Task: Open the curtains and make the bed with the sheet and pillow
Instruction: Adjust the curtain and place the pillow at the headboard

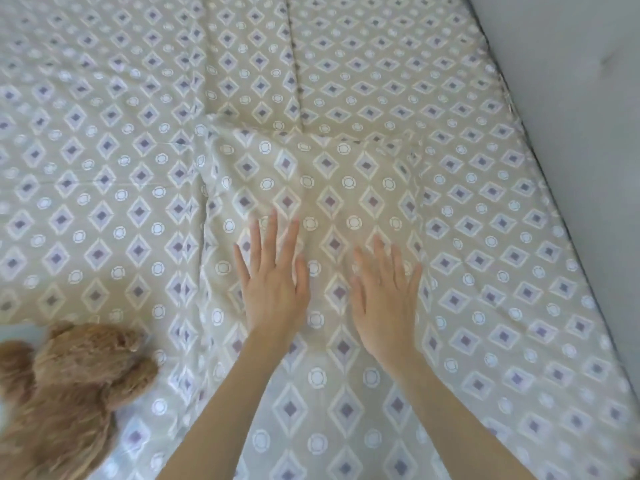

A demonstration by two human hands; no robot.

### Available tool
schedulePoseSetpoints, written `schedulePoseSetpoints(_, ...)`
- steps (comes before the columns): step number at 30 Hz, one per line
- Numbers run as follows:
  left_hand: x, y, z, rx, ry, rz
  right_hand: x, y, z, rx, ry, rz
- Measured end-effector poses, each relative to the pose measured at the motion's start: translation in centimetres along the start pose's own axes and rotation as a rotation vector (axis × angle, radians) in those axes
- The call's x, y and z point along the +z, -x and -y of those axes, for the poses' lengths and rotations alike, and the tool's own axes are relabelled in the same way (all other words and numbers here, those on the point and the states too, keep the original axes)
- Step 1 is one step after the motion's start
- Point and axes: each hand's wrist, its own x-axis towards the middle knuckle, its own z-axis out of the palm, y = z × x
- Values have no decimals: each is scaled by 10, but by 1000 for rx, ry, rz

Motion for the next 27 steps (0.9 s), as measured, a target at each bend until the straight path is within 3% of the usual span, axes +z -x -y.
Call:
schedulePoseSetpoints(3,30,53,26,35,-120,336,29,31,-21,-47,56,225)
schedulePoseSetpoints(8,2,60,29,-50,-59,200,6,39,-25,-86,-9,85)
schedulePoseSetpoints(12,17,101,54,-215,25,554,19,78,-36,-62,39,234)
schedulePoseSetpoints(16,4,83,53,-578,414,281,4,56,-30,208,-205,82)
schedulePoseSetpoints(22,4,61,59,-793,744,398,-8,31,-47,802,-826,326)
schedulePoseSetpoints(25,0,59,53,-844,813,414,-16,34,-41,882,-765,352)
schedulePoseSetpoints(27,-10,56,48,-838,862,426,-25,37,-34,847,-778,238)
